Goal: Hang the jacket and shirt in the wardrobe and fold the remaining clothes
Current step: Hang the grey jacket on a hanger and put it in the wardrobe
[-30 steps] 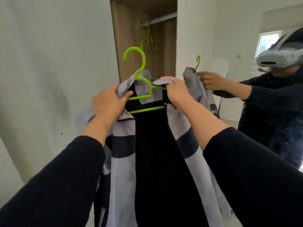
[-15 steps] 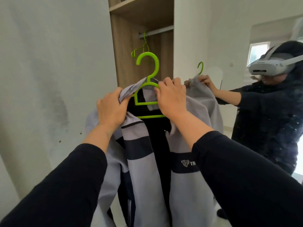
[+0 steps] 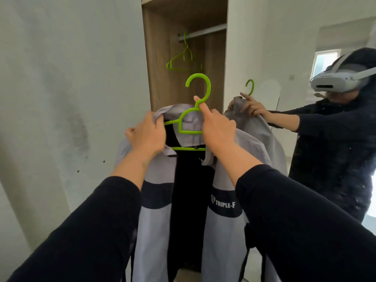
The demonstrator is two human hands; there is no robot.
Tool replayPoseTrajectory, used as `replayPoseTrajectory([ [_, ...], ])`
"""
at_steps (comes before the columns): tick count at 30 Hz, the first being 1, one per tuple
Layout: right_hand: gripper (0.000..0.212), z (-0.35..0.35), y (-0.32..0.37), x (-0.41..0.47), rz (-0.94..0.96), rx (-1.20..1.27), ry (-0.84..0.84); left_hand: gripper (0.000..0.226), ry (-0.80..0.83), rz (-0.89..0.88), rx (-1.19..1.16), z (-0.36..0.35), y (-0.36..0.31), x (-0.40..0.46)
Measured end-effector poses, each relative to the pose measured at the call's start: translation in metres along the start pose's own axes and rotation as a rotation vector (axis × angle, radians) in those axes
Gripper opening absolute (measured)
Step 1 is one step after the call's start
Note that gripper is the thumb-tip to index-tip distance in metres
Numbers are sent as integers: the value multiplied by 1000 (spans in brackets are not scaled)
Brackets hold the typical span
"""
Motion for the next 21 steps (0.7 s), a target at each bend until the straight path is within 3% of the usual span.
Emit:
replayPoseTrajectory([
  [5,70,-5,31,10,43,-12,-24,41,115,-82,-8,-21,-18,0],
  [9,51,-6,12,25,-75,109,-11,33,182,-185,131,-17,9,16],
  [12,32,-18,14,32,-12,285,60,18,142,-198,113,-23,26,30],
  [14,31,-23,10,33,44,330,23,14,75,-171,78,-25,27,44],
  [21,33,-40,-38,64,-25,-48,-148,21,-36,-223,91,-47,2,112],
])
Point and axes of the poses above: each hand's wrist, its own x-axis towards the middle knuckle, its own z-axis out of the back of the hand, y = z × x, the point moved 6 cm from there along x, towards the middle knuckle, and after that the axes turned 8 degrees about y, right-handed, at the moved point
